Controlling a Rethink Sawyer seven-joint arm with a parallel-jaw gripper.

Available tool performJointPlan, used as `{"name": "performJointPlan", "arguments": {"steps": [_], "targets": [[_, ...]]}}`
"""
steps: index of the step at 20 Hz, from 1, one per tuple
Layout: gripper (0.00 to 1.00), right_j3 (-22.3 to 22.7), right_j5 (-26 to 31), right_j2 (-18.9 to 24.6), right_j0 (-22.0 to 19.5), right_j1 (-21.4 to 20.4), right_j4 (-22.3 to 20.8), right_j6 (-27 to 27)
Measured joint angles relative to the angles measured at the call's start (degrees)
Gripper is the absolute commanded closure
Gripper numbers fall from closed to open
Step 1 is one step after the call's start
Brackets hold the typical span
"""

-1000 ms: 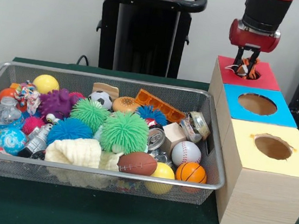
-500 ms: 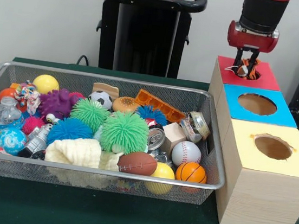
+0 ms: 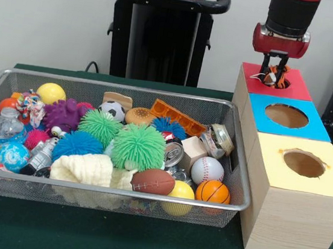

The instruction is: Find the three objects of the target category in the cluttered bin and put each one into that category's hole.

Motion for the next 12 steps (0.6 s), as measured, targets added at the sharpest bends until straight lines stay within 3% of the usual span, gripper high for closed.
{"name": "performJointPlan", "arguments": {"steps": [7,8,12], "targets": [[1.0,0.09,0.02,0.25,-0.31,-0.05,0.01,0.0],[0.0,0.12,0.02,0.48,-0.34,-0.09,0.08,0.01],[0.0,0.26,0.05,2.01,-0.91,-0.33,-0.02,0.01]]}}
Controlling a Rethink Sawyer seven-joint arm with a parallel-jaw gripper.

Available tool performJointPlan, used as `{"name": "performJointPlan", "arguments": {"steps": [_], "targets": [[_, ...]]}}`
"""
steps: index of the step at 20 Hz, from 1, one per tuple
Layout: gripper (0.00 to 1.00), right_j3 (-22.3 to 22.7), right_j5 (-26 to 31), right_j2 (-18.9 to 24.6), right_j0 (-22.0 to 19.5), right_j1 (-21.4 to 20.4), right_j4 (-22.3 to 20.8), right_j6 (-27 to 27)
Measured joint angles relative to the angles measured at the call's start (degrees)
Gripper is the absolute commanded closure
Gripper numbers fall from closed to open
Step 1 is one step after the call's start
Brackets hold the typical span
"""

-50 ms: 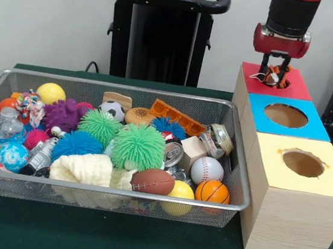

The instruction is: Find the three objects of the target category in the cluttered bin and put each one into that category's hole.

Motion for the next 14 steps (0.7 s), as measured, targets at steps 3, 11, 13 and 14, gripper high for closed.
{"name": "performJointPlan", "arguments": {"steps": [3,11,13,14], "targets": [[0.0,1.19,0.01,2.73,-3.15,-0.55,0.12,0.0],[0.0,4.1,-0.05,10.01,-10.97,-1.29,0.68,0.0],[0.0,4.39,-0.08,10.72,-11.62,-1.34,0.68,-0.01],[0.0,4.4,-0.08,10.72,-11.62,-1.35,0.67,-0.01]]}}
